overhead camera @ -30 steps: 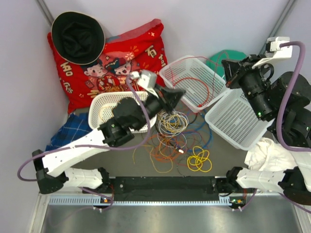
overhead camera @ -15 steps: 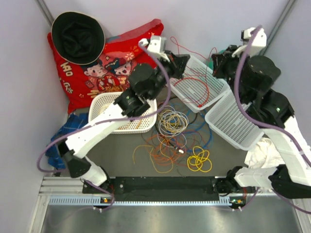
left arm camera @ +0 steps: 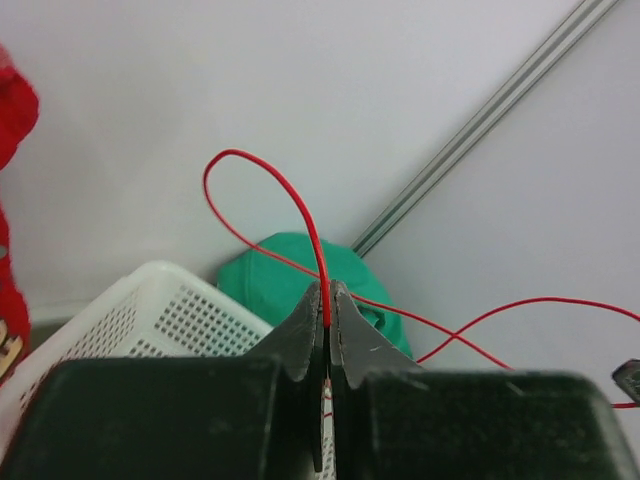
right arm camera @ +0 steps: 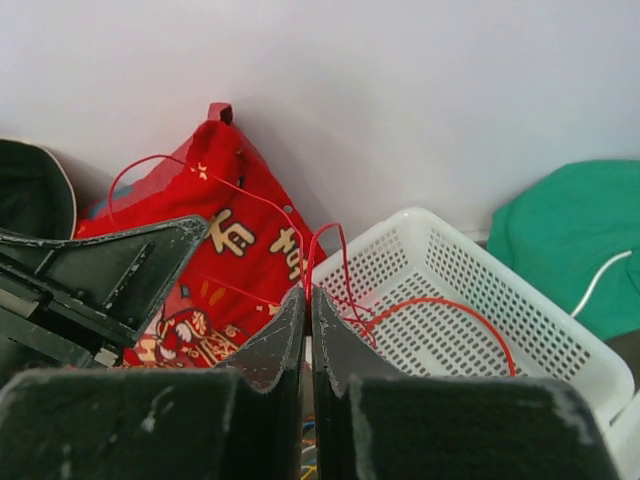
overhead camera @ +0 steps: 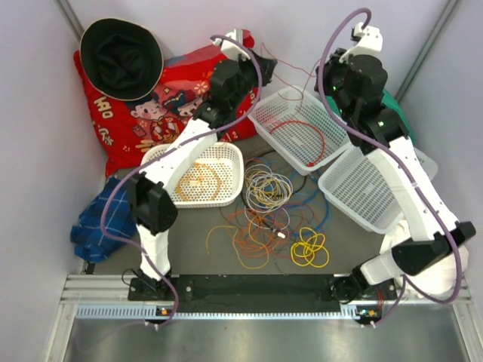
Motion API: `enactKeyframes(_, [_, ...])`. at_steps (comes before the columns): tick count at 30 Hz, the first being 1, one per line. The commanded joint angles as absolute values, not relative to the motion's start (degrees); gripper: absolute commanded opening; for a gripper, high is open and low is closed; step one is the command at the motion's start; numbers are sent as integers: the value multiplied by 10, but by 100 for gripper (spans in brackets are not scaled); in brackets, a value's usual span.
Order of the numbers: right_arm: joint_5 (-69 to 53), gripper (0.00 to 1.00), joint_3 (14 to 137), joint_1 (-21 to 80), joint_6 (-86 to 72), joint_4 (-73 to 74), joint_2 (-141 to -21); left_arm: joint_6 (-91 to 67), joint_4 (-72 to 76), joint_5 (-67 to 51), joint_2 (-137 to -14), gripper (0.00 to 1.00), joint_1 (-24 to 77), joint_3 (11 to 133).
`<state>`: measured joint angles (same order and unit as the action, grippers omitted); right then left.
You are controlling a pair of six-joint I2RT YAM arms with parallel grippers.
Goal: Untangle the cables
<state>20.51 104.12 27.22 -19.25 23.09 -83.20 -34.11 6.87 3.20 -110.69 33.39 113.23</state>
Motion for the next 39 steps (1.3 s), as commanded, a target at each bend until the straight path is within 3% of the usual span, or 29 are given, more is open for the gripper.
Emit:
enactKeyframes(1, [168,0,1095,244,-199,168,-873,-363,119,-40,-1166,0,322,1232])
enactKeyframes(15, [110,0,997,185,-254,109,-978,-450,124,-98,-1375,2,292,1302])
enactKeyframes(16, [96,11,1005,184,-252,111,-990,-455,123,-108,-1395,15,290,1309])
enactKeyframes(17, [94,21,1012,182,-249,119,-993,-460,122,-115,-1401,48,287,1322])
enactKeyframes(18, [91,30,1016,183,-245,119,-997,-462,127,-125,-1402,63,287,1322])
enactKeyframes(20, [81,47,1024,182,-248,113,-992,-453,139,-123,-1391,80,288,1316])
enactKeyframes(21, [77,49,1027,183,-251,113,-991,-442,143,-120,-1382,99,289,1309])
enactKeyframes(29, [74,54,1023,222,-268,160,-914,-415,135,-51,-1207,99,315,1156])
enactKeyframes(34, [76,61,889,268,-275,169,-823,-370,87,-19,-1114,99,362,1076])
enactKeyframes(39, [54,61,739,319,-278,169,-714,-371,-30,31,-1048,99,388,1009])
